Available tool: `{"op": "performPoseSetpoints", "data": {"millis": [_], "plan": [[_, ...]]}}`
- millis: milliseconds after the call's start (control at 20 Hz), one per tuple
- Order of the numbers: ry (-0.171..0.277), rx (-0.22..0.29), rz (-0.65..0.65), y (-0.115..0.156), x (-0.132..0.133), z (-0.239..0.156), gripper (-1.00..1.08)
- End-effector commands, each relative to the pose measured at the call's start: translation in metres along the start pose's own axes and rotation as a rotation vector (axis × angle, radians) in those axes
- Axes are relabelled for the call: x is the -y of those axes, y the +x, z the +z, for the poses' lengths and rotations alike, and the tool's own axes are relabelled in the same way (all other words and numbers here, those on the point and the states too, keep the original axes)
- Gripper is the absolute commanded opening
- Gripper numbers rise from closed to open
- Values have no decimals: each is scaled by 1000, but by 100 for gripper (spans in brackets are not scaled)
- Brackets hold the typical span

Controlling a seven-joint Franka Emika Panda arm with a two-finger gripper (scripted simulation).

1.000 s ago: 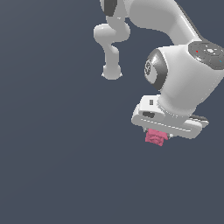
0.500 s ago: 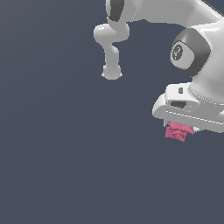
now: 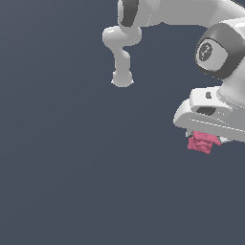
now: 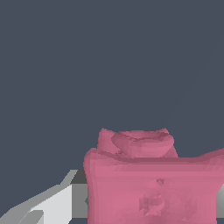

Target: Pick up the object and move it to a goal position.

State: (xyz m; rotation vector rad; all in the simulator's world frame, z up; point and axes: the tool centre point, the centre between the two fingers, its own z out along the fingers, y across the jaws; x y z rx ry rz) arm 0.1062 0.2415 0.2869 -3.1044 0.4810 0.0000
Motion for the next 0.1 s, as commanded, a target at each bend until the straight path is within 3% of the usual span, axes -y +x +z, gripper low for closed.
{"op": "performPoseSetpoints", "data": {"millis": [0, 50], "plan": [[0, 0, 0, 0, 0, 0, -100], [0, 0, 0, 0, 0, 0, -100]]}}
